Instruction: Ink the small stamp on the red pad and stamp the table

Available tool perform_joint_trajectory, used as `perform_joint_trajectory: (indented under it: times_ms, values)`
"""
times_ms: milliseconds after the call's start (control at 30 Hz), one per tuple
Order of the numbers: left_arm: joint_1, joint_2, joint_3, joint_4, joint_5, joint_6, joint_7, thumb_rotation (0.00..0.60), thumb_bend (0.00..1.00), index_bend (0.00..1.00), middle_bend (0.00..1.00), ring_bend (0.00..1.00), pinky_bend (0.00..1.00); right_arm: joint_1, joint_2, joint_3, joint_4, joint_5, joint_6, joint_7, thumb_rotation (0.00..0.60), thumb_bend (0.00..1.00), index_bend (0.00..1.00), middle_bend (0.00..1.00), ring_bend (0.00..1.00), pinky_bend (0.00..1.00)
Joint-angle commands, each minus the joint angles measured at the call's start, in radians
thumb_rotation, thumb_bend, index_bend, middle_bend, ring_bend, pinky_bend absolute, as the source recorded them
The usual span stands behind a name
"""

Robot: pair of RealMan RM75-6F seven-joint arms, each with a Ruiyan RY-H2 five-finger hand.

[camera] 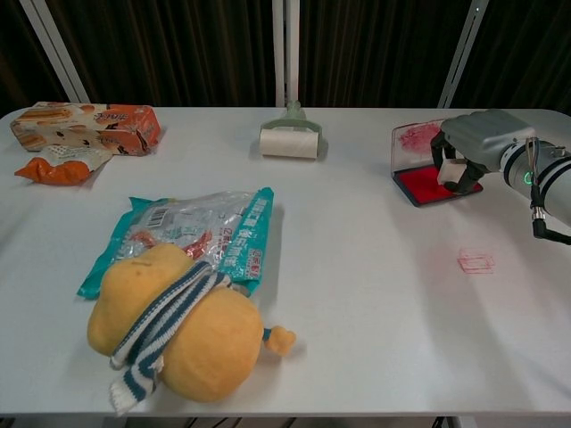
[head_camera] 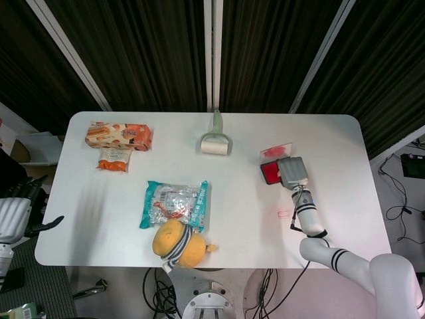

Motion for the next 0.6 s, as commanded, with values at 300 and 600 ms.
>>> perform_joint_trajectory:
  times_ms: [300, 600]
  values:
    - [0.000, 0.004, -0.002, -0.014, 0.003, 0.005, 0.010, 0.366, 0.12, 0.11, 0.19, 0.12, 0.21, -0.052, 0.206, 0.022, -0.365, -0.085, 0.177, 0.005, 0.600, 0.36, 0.61, 0.55, 0.82, 0.97]
    - [0.000, 0.002, 0.003, -0.025, 0.009, 0.005, 0.021, 0.365, 0.12, 0.11, 0.19, 0.12, 0.21, -0.150, 0.309, -0.134, -0.557, -0.127, 0.219, -0.060, 0.600, 0.36, 0.61, 0.54, 0.82, 0.97]
